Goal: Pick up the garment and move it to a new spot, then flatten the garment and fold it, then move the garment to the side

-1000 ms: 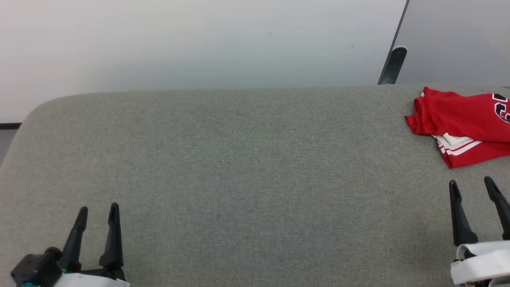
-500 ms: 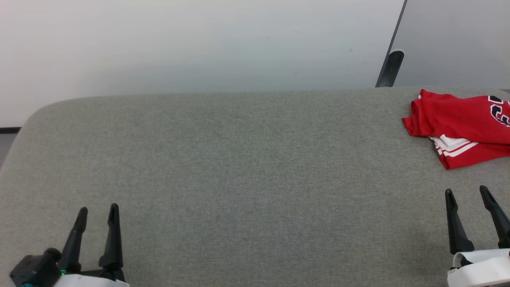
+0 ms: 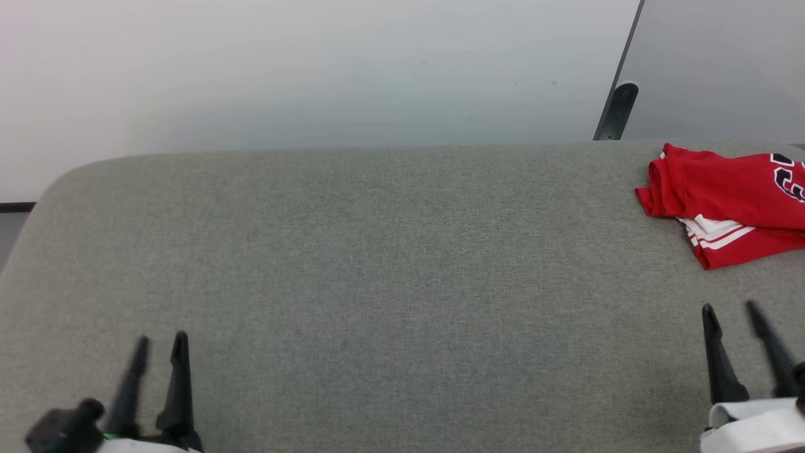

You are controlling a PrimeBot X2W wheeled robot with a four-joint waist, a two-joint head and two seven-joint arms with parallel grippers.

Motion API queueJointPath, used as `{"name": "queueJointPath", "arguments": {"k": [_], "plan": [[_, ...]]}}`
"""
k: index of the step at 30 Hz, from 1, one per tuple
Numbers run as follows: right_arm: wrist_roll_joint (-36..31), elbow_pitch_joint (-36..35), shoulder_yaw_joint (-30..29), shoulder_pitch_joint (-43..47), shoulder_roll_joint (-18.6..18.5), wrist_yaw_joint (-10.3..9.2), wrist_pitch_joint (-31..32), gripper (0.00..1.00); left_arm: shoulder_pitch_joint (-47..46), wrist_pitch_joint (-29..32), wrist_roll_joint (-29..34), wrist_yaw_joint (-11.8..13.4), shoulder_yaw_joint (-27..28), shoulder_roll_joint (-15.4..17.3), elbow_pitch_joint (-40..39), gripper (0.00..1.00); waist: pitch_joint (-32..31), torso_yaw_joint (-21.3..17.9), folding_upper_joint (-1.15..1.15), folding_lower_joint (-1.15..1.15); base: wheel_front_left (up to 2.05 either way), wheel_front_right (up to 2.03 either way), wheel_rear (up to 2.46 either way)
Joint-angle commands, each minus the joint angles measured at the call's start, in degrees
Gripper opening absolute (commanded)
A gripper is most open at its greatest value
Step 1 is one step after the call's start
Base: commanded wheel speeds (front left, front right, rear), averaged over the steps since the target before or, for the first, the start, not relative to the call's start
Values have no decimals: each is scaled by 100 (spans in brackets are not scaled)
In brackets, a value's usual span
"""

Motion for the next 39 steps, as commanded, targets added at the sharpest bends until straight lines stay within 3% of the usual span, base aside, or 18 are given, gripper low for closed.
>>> {"name": "queueJointPath", "arguments": {"k": [1, 39], "plan": [[8, 18, 0, 3, 12, 0, 4, 0, 2, 4, -8, 0, -6, -14, 19, 0, 0, 0, 0, 0, 0, 0, 0], [3494, 406, -139, -247, 469, -2, 922, 0, -377, 920, -2846, -5, 54, -501, 418, 0, -57, -9, 0, 0, 0, 0, 0]]}}
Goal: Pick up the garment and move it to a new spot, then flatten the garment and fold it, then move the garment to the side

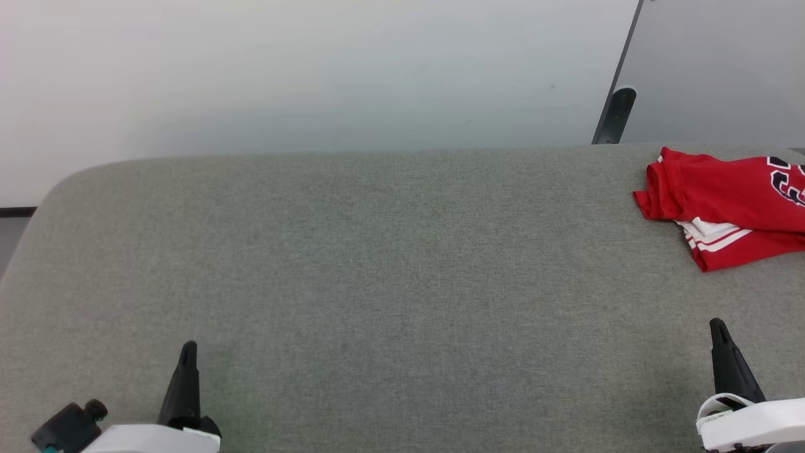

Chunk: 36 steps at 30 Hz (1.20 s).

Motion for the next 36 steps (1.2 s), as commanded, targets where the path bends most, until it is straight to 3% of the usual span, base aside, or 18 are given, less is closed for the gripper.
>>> {"name": "queueJointPath", "arguments": {"k": [1, 36], "plan": [[232, -40, -39, -127, 5, -2, 46, 0, -134, 41, -169, -5, 39, 23, -41, 0, -2, 0, 0, 0, 0, 0, 0], [2475, 134, -139, -305, 251, -3, 635, 0, -417, 638, -2005, -10, 104, -241, 151, 0, -55, -9, 0, 0, 0, 0, 0]]}}
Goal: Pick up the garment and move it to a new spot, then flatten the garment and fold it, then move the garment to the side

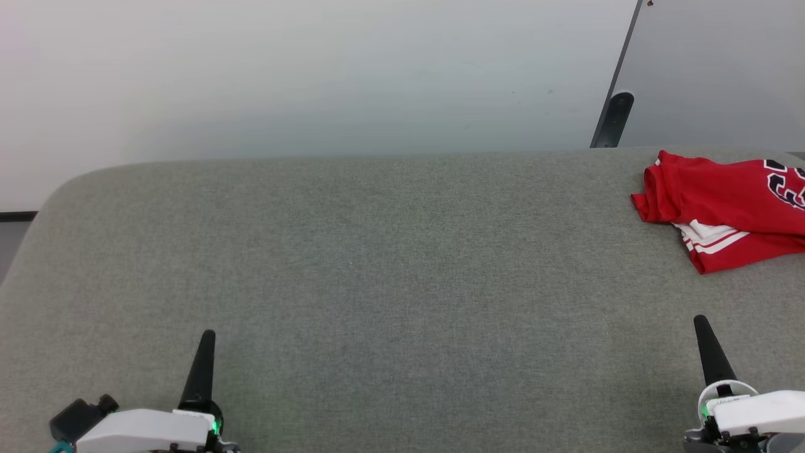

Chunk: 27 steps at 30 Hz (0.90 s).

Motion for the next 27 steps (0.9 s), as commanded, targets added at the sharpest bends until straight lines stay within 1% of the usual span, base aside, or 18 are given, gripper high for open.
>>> {"name": "queueJointPath", "arguments": {"k": [1, 27], "plan": [[120, -27, -37, -116, -13, -2, 42, 0, -115, 31, -101, -12, 24, 6, -20, 0, -1, 0, 0, 0, 0, 0, 0], [1417, 79, -89, -202, 143, -2, 378, 0, -264, 379, -1159, -15, 63, -145, 90, 0, -42, -6, 0, 0, 0, 0, 0]]}}
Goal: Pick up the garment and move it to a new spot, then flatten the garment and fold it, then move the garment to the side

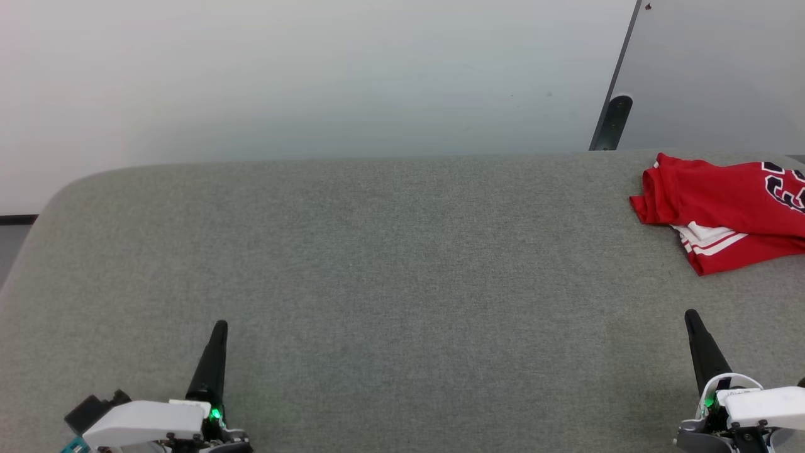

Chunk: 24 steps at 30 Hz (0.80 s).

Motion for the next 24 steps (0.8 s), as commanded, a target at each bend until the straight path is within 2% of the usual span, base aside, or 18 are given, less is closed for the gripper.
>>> {"name": "queueJointPath", "arguments": {"k": [1, 24], "plan": [[115, -8, -25, -65, 20, -1, 36, 0, -79, 34, -96, -14, 25, 0, -15, 0, -2, 0, 0, 0, 0, 0, 0], [1047, 73, -58, -151, 130, -1, 283, 0, -184, 290, -868, -18, 53, -117, 78, 0, -38, -6, 0, 0, 0, 0, 0]]}}
